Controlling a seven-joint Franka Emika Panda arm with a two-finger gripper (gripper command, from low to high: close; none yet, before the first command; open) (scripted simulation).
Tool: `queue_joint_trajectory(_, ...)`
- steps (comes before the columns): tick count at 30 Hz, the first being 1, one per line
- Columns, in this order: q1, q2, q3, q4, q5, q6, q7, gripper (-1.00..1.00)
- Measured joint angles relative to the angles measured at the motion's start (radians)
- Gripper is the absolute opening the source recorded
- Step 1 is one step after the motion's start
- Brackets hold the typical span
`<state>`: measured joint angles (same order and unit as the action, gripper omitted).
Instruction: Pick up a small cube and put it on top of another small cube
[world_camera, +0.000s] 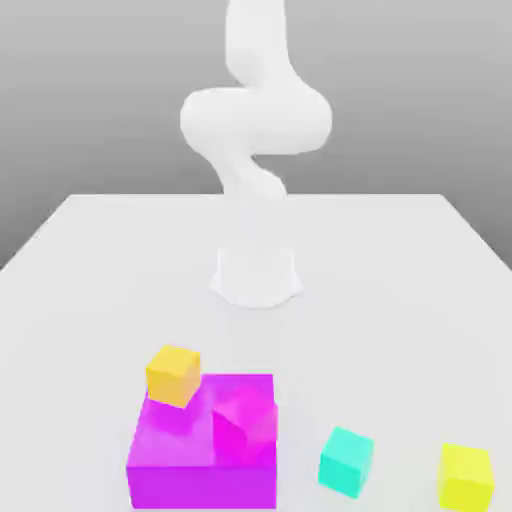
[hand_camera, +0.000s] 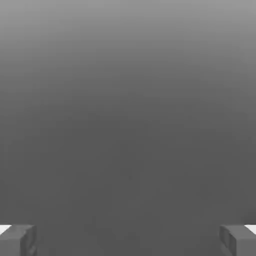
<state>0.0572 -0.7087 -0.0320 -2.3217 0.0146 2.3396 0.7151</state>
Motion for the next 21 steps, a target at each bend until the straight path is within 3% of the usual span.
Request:
queue_joint_trajectory(11,0.193,0.407,-0.086,-0.096,0.101,0.174,-0.403,0.0)
queue_joint_trajectory(21,0.282,0.765,-0.07,-0.183,0.117,0.334,-0.71,0.0)
